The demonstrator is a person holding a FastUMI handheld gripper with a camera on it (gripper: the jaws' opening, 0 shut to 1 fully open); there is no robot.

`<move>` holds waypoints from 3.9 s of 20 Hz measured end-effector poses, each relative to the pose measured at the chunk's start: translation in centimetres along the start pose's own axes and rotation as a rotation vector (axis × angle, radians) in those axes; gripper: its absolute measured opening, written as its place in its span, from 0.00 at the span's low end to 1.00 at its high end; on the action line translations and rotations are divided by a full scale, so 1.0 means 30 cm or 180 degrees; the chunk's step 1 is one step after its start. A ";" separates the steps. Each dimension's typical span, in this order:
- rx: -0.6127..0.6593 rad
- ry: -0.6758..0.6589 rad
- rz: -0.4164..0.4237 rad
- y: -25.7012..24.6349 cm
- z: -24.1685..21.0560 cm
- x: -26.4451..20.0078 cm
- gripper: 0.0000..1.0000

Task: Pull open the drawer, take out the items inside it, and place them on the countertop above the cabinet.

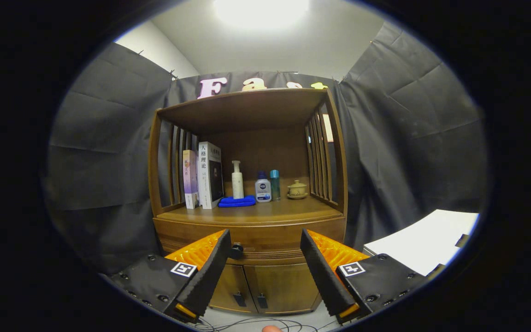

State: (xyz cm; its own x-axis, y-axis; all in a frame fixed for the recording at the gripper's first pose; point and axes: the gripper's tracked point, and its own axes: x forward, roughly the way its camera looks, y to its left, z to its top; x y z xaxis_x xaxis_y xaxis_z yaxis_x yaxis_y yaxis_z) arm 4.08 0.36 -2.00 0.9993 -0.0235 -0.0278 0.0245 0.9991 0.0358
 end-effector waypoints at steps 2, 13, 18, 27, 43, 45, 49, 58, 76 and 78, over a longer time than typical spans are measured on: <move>-0.0060 0.0022 0.0010 0.020 -0.027 0.045 0.96; -0.0235 0.0395 0.0253 0.199 -0.304 0.361 0.96; -0.0150 0.0400 0.0293 0.253 -0.353 0.470 0.96; 0.0149 0.0793 0.0192 0.257 -0.504 0.574 0.73; -0.0415 0.0633 -0.0019 0.242 -0.494 0.539 0.62; -0.0365 0.0621 0.0025 0.258 -0.491 0.525 0.64; -0.0243 0.0607 -0.0024 0.243 -0.487 0.514 0.77; -0.0321 0.0344 -0.0058 0.234 -0.458 0.495 0.89; -0.0232 0.0530 -0.0016 0.260 -0.488 0.541 0.43; -0.0229 0.0545 -0.0055 0.255 -0.482 0.536 0.39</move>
State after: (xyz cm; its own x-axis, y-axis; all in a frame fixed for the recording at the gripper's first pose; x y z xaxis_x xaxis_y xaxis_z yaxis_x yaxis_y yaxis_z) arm 19.95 8.14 -16.62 0.9794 -0.0404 -0.1978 0.0336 0.9987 -0.0376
